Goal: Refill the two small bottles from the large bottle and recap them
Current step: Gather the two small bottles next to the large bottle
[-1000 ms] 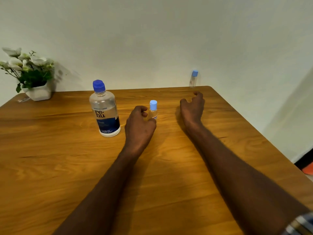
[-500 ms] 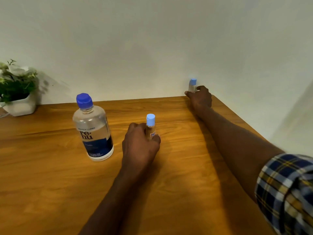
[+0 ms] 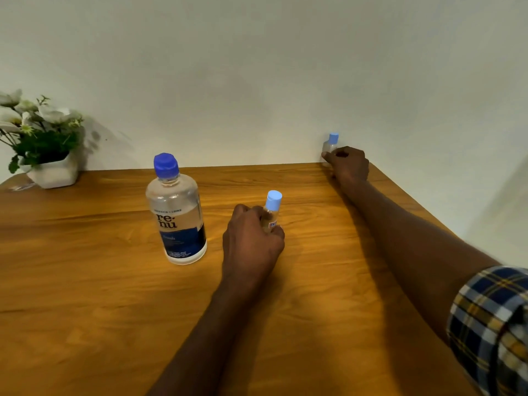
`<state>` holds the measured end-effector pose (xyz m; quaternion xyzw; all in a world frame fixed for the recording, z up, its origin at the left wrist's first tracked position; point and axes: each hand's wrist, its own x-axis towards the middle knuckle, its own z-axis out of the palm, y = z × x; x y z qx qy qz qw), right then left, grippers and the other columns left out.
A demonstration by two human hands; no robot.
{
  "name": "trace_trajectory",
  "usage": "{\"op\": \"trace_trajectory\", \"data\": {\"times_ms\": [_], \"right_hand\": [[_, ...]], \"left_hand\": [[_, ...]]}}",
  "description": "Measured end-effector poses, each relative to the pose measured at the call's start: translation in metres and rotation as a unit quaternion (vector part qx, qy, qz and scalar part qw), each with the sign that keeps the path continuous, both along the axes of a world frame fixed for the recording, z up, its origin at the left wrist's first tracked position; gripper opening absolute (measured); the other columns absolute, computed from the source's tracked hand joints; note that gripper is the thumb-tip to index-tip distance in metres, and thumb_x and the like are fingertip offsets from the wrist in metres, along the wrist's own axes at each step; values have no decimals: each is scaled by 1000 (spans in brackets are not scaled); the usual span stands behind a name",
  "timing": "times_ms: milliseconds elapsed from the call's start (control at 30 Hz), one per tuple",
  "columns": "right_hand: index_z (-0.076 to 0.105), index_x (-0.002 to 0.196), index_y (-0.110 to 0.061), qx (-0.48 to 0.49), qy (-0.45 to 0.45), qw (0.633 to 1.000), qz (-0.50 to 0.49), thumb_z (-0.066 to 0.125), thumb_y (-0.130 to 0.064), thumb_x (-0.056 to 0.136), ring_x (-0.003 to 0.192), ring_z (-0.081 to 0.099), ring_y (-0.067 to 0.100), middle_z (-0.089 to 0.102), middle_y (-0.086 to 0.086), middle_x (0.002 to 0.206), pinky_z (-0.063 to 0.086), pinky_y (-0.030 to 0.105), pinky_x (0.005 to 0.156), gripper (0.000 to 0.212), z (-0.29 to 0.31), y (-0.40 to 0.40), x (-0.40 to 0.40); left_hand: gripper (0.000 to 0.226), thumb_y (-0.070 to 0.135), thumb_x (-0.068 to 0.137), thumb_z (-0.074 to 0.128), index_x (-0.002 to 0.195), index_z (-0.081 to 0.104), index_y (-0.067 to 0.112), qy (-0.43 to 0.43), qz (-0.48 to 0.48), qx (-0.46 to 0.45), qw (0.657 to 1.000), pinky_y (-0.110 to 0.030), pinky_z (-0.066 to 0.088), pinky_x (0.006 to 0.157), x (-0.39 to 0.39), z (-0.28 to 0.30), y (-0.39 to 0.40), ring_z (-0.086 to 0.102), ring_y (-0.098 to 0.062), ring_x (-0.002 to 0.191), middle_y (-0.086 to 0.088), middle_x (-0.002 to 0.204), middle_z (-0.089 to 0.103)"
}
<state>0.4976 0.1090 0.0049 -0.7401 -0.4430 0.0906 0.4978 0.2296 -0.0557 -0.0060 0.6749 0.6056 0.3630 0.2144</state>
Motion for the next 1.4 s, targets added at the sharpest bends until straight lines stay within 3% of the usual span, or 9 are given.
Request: {"op": "trace_trajectory", "data": {"times_ms": [167,300,467,633,867,1067,1200,1333,1400], "right_hand": [[80,102,-23,7,46,998,53,81,-63,71,91,75,16,79,-6,96,61,48,91,51,-9,-21,-9],[79,105,-24,2,50,993,105,85,-47,80,97,72,11,78,-6,103,60,43,95,34,-7,-61,-35],[80,95,-28,34,90,985,145,87,-38,80,93,75,10,79,-7,98,62,43,92,19,-10,-118,-68],[81,94,-23,36,101,982,153,89,-38,77,88,76,9,80,-7,90,62,45,89,24,-16,-156,-96],[78,111,-18,29,50,986,156,87,-35,82,92,72,7,77,-6,100,61,35,85,35,-18,-198,-120],[77,116,-18,14,15,989,148,86,-24,80,93,72,10,78,-4,104,60,38,90,37,-14,-211,-124],[76,122,-19,2,-22,991,130,85,-29,82,99,71,11,78,-3,112,56,29,87,43,-14,-210,-128],[76,121,-20,-19,-51,992,117,84,-37,82,102,70,13,77,-4,115,53,28,83,43,-15,-204,-128],[76,120,-21,-34,-76,991,108,83,-44,82,103,69,14,76,-4,116,53,30,82,45,-16,-202,-129]], "left_hand": [[38,32,97,70,132,66,18,-7,-3,2,1000,-27,40,84,-2,0,-2,51,-12,95,1,124,52],[43,33,96,73,135,65,19,-10,1,13,1000,-29,43,86,-2,2,-4,58,-14,104,-2,127,53],[51,35,94,75,139,60,16,-11,11,25,1000,-31,44,90,-2,1,-3,60,-22,116,-5,132,56],[59,35,89,81,139,56,16,-33,19,25,999,-38,54,96,-1,0,-5,60,-21,116,-4,133,56],[68,27,86,85,144,52,16,-62,10,21,998,-43,55,100,-12,3,-24,59,-20,120,-6,140,55],[68,24,90,81,150,49,15,-59,4,33,998,-33,57,93,-20,1,-44,60,-10,99,-5,136,58],[67,27,93,77,153,48,17,-30,-7,33,999,-30,55,93,-21,-1,-41,63,-12,107,-3,143,60],[63,43,94,73,148,52,19,5,4,38,999,-38,55,100,-15,-3,-34,62,-20,122,-3,144,60],[59,49,93,71,143,57,21,18,24,39,999,-36,55,94,-13,-3,-30,62,-19,121,-1,140,61]]}}
